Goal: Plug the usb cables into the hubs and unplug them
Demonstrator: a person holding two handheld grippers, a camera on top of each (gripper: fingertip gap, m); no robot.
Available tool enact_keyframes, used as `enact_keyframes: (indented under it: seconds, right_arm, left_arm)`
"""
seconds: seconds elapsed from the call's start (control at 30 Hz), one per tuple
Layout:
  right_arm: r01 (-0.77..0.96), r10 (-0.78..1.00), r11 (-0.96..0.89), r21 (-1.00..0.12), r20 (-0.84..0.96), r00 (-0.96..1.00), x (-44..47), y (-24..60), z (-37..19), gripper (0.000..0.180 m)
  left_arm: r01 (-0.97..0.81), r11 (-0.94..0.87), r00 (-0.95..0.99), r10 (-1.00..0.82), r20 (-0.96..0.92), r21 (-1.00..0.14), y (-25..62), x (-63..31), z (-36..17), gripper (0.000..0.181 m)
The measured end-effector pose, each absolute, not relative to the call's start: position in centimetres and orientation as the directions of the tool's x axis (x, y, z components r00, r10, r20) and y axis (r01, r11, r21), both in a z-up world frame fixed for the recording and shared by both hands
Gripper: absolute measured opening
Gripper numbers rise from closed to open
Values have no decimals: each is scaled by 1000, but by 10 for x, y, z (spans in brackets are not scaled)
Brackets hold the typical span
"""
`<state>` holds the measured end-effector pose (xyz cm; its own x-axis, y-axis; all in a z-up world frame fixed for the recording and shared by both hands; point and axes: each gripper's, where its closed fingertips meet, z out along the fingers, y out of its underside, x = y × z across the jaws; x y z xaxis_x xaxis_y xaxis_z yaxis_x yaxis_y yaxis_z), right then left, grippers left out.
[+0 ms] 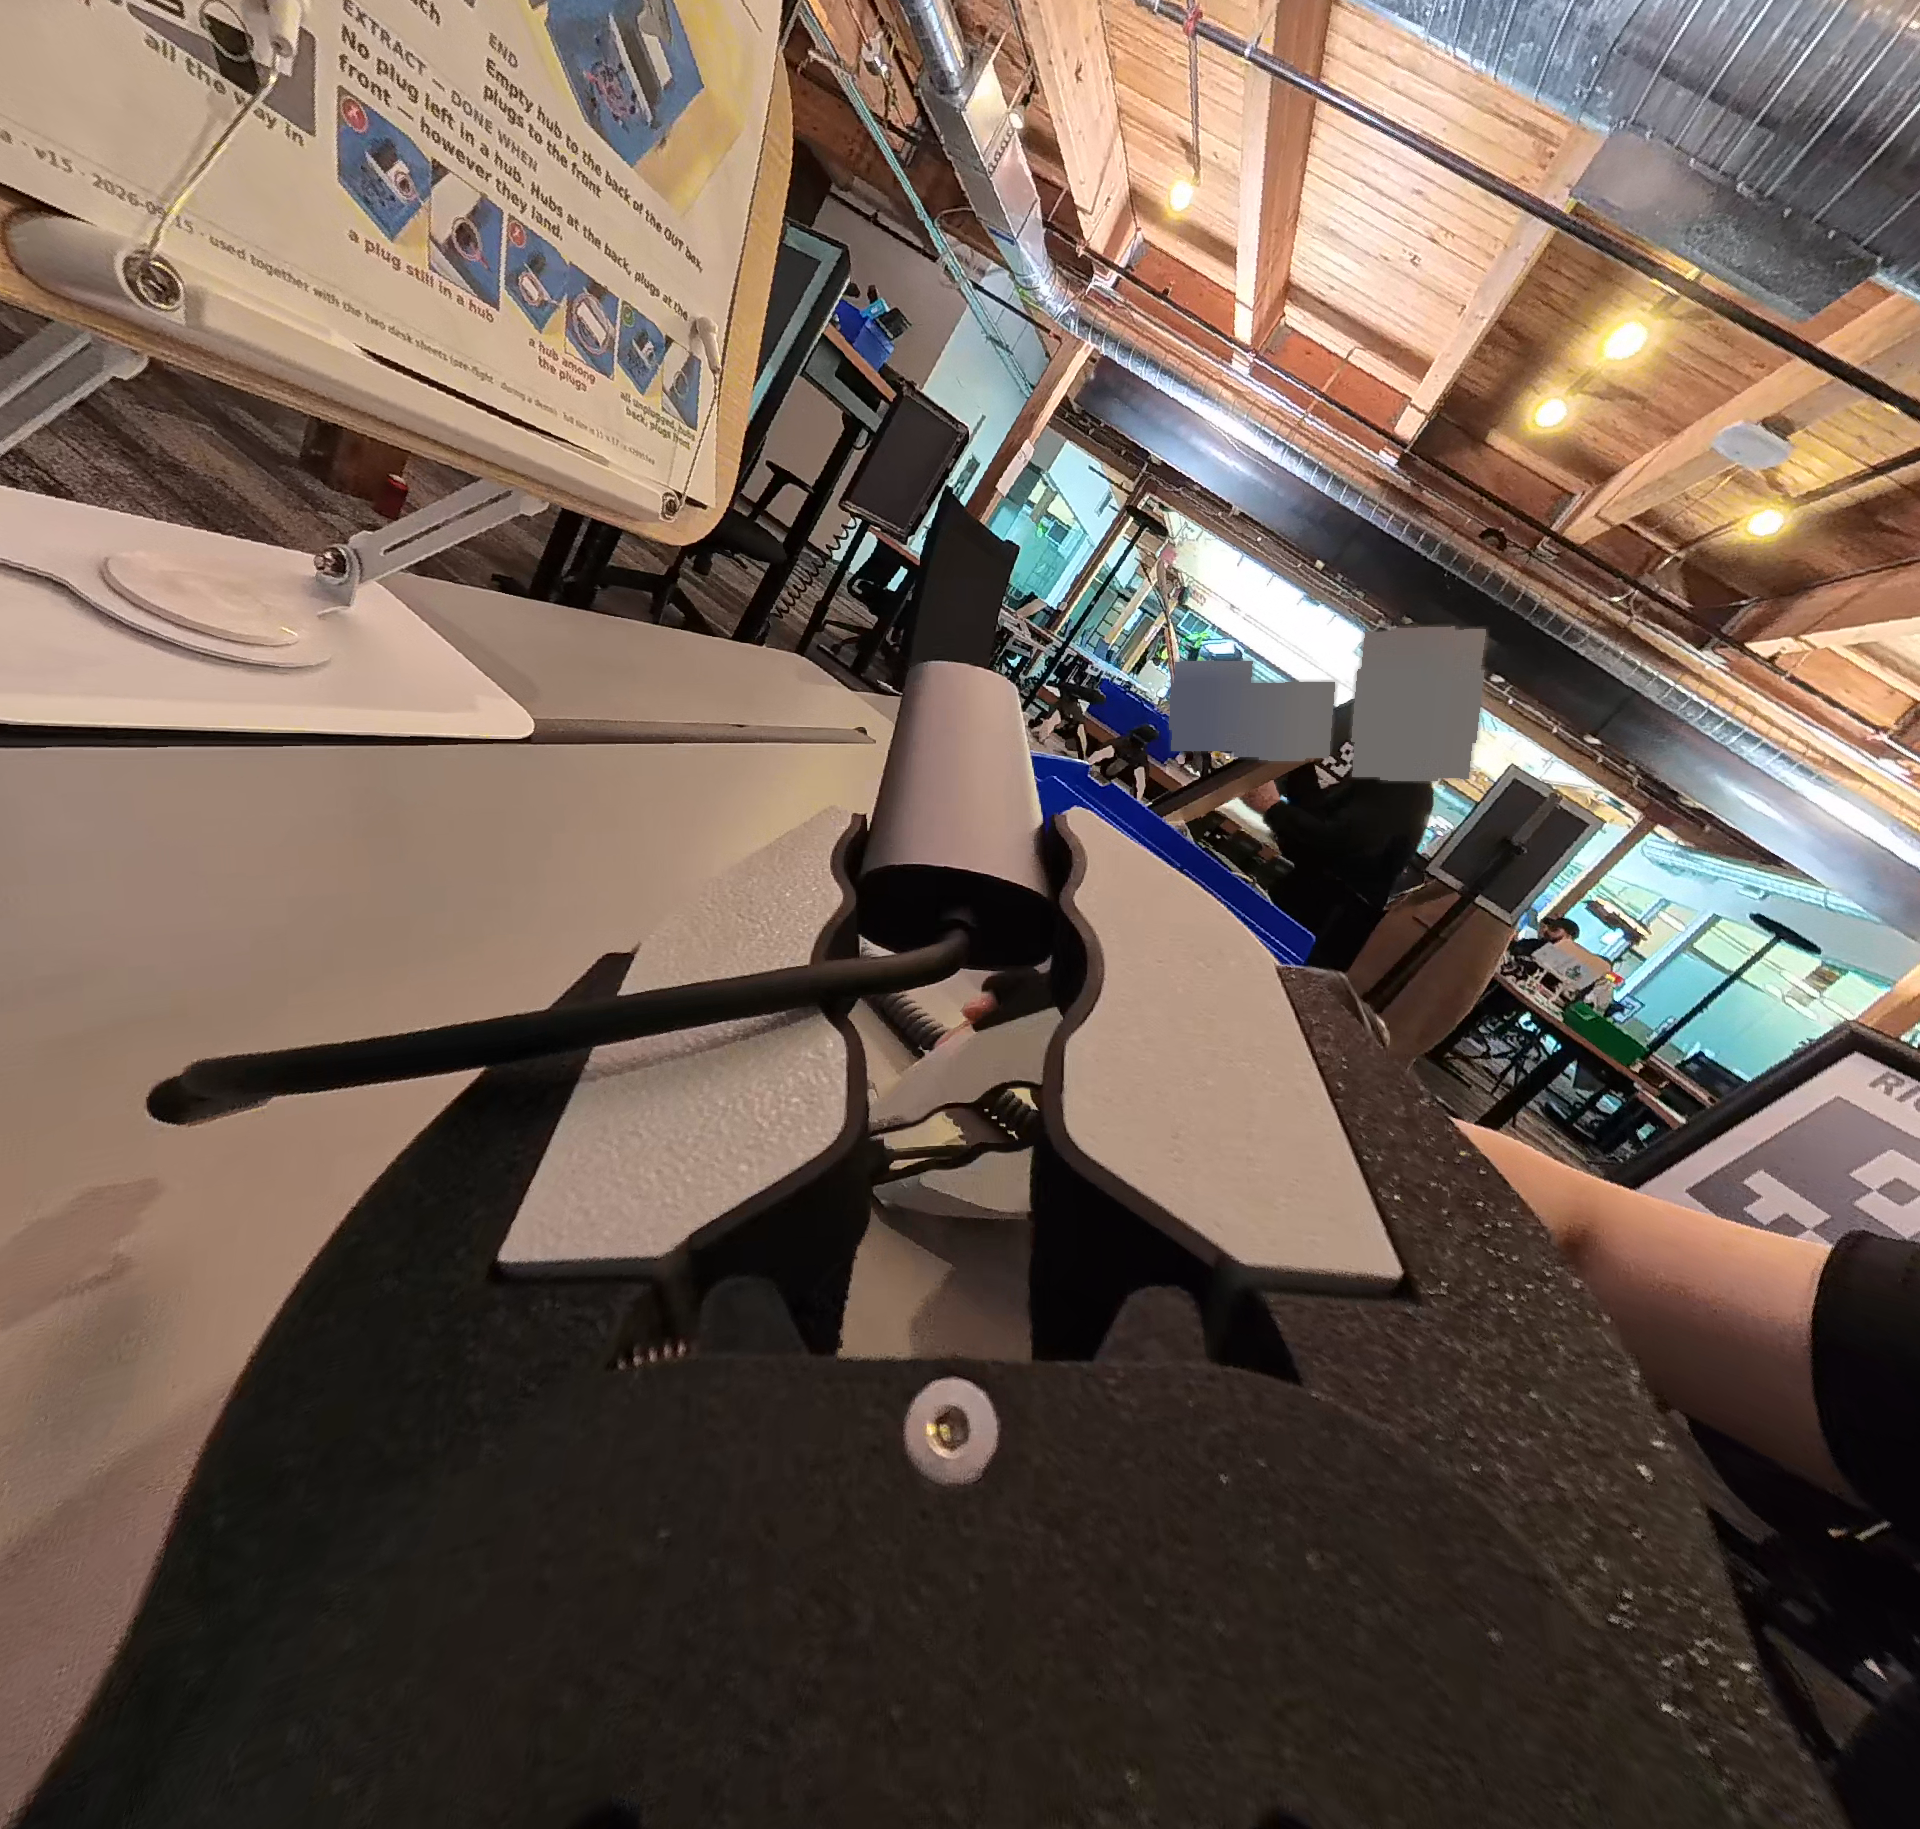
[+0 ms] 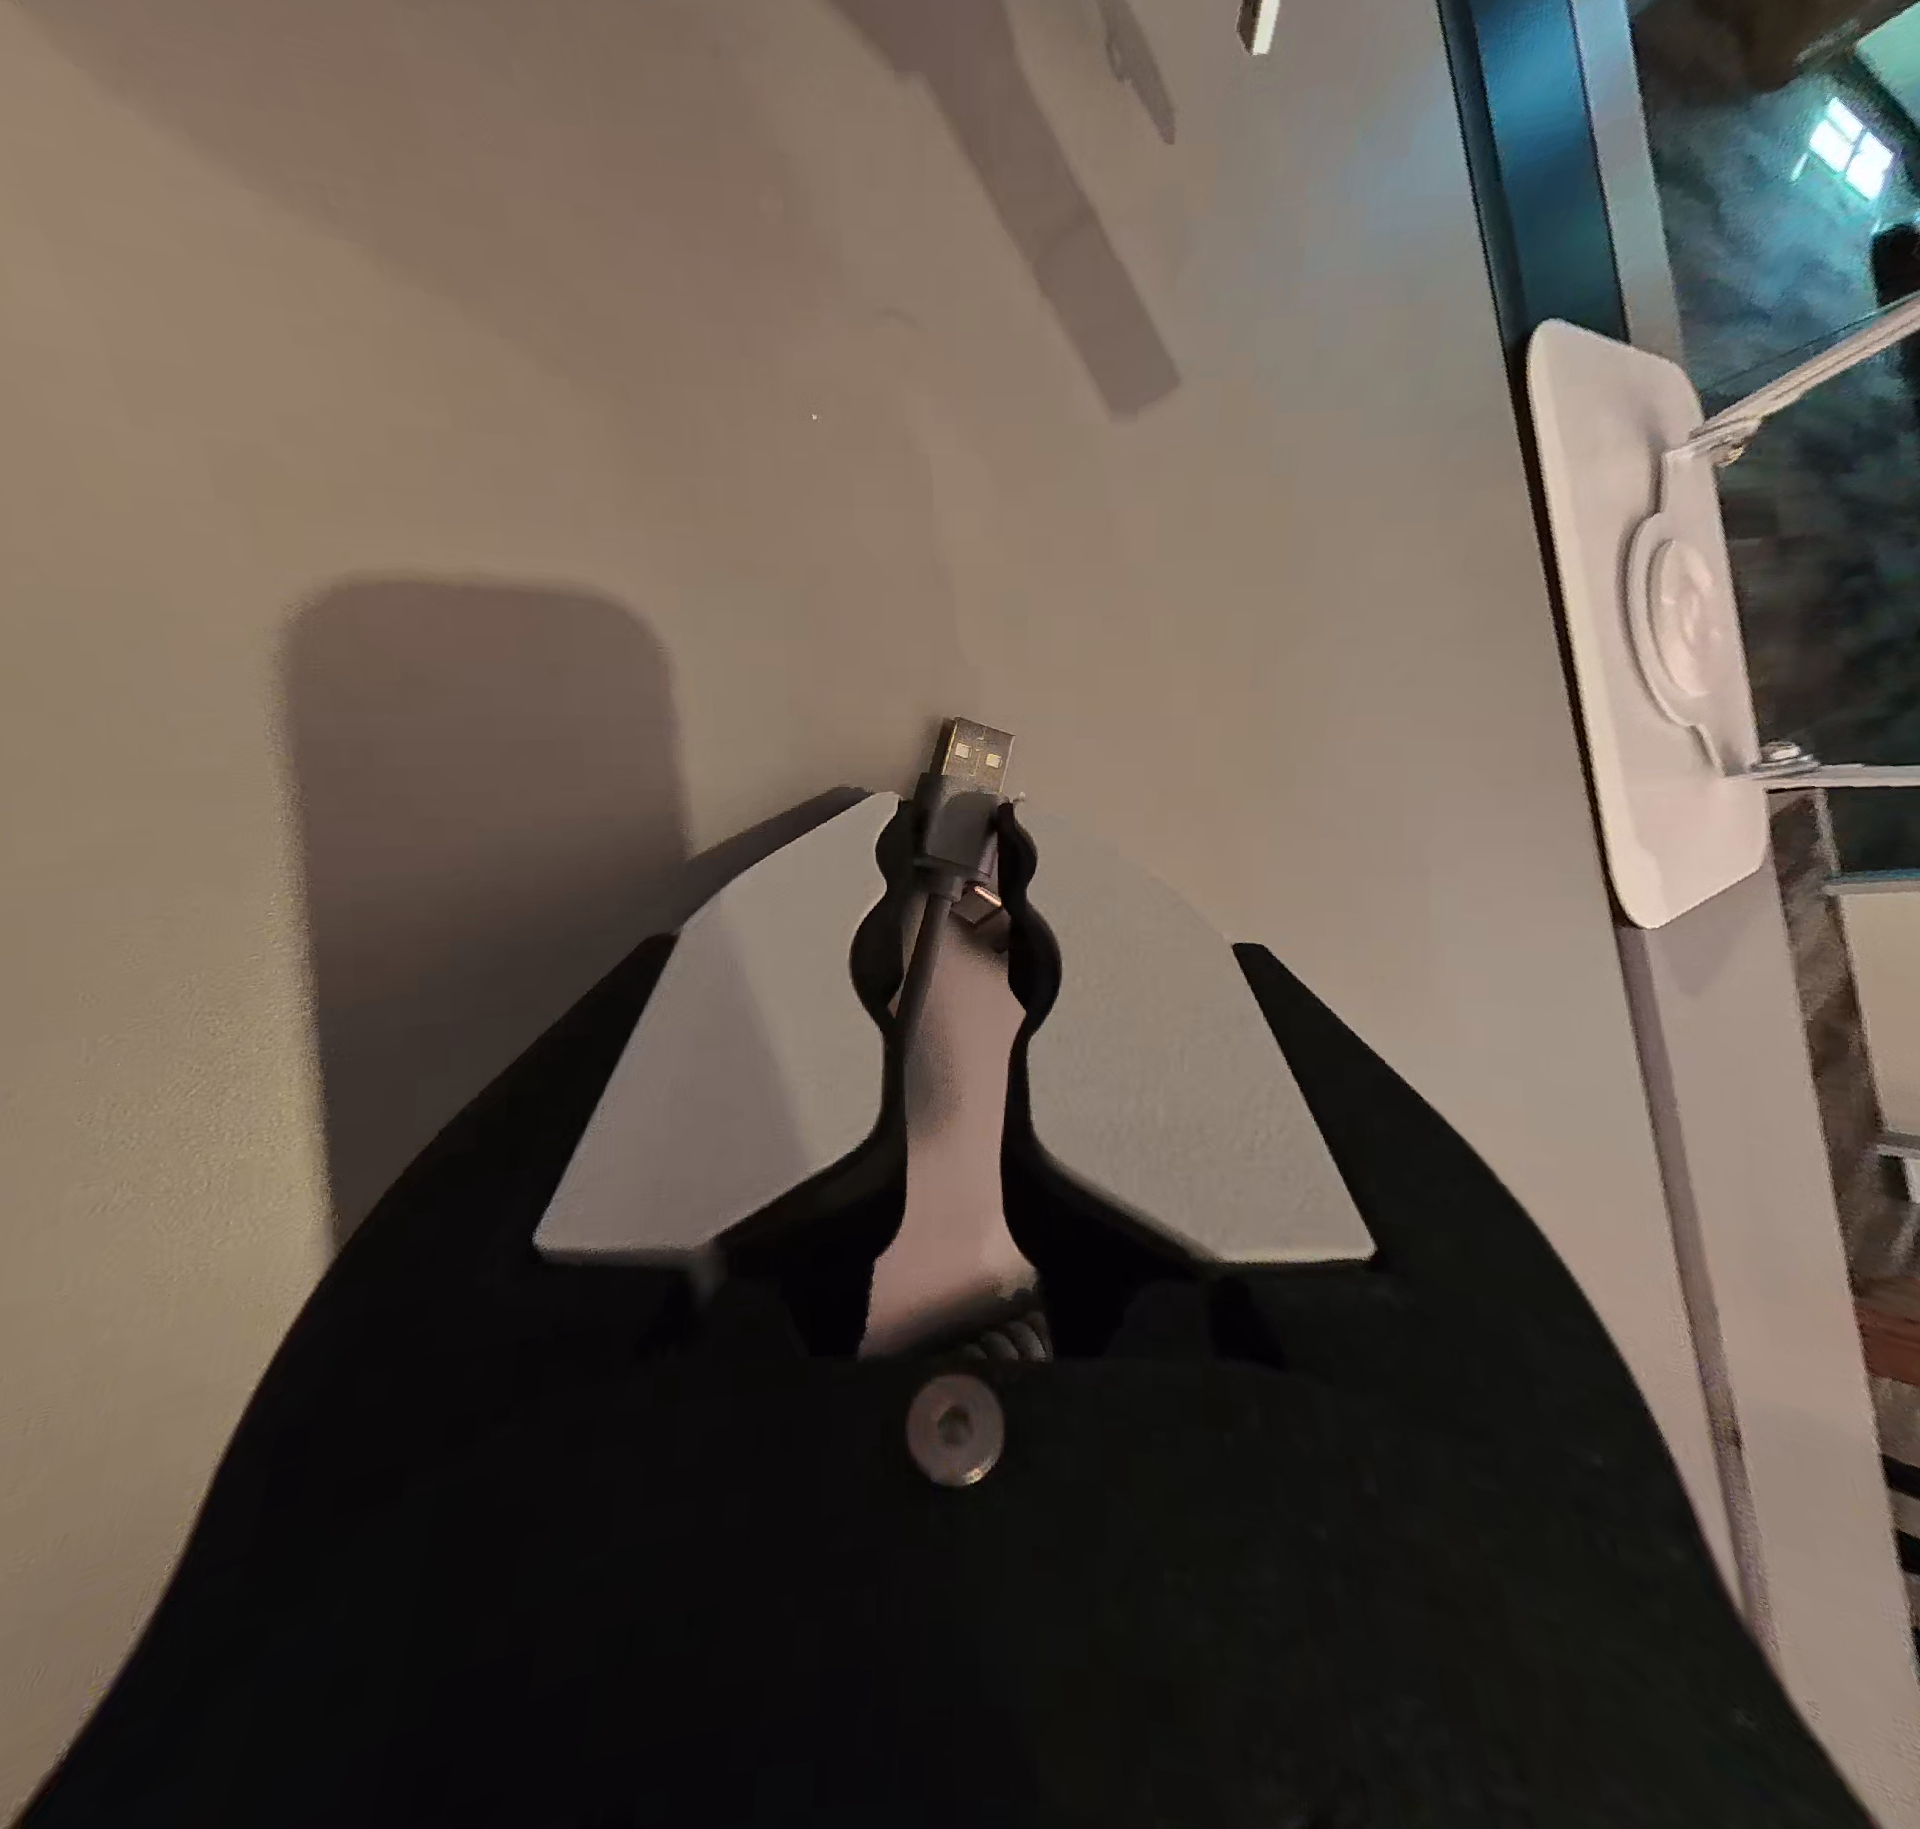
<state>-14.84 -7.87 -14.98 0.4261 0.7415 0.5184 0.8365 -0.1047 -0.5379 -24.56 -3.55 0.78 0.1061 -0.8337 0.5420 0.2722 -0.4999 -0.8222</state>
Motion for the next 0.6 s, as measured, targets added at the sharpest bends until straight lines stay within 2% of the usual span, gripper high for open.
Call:
enact_keyframes:
  seconds: [0.3, 0.53, 0.6]
  right_arm:
    - [739, 752, -203, -643, 381, 538, -144, -76, -149, 14]
    - [728, 755, -209, -652, 365, 544, -144, -76, -148, 14]
    - [686, 759, -241, -687, 307, 574, -144, -77, -148, 17]
  left_arm:
    - [257, -504, 99, -835, 541, -824, -38, -243, 6, 32]
    - [254, -506, 94, -835, 542, -824, -39, -241, 6, 32]
    - [253, -507, 92, -835, 543, -824, -39, -241, 6, 32]
